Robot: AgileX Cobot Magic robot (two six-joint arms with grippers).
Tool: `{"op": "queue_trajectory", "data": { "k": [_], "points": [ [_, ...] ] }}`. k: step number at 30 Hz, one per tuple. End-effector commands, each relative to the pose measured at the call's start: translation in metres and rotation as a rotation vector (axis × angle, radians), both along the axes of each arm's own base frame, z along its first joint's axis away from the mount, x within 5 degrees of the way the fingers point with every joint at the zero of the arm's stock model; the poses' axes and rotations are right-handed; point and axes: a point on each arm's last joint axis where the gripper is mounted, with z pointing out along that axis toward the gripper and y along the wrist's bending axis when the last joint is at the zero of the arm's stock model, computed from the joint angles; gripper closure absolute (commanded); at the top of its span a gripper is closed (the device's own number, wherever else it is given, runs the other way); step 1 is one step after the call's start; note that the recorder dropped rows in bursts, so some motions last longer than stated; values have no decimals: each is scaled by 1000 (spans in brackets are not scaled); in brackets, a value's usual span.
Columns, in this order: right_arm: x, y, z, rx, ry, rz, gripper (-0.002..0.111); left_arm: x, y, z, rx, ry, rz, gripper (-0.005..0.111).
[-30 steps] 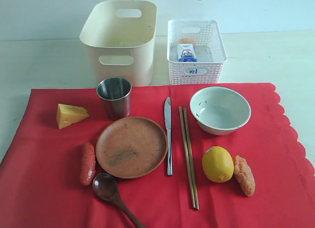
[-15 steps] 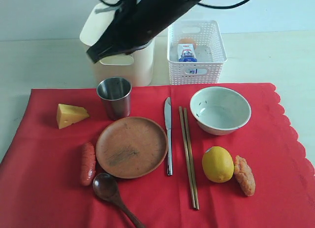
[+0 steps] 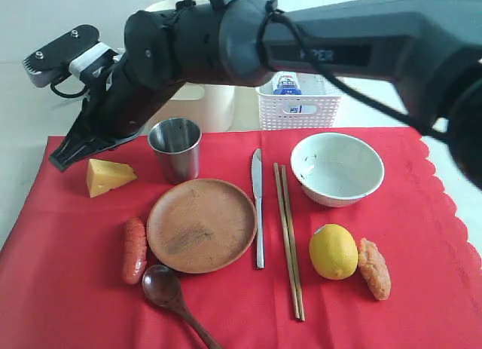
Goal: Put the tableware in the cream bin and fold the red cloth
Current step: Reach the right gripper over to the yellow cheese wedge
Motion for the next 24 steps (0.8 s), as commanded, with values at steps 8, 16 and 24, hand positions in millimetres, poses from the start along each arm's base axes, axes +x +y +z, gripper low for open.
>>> {"op": "queue_trajectory", "data": {
  "k": [8, 16, 24],
  "points": [
    [-3, 35, -24, -61, -63, 14, 51, -1, 0, 0, -2, -5, 1, 107],
    [3, 40, -41, -150, -69, 43, 30, -1, 0, 0, -2, -5, 1, 107],
    [7, 42, -70, -231, -63, 72, 30, -1, 0, 0, -2, -5, 1, 107]
  ]
}}
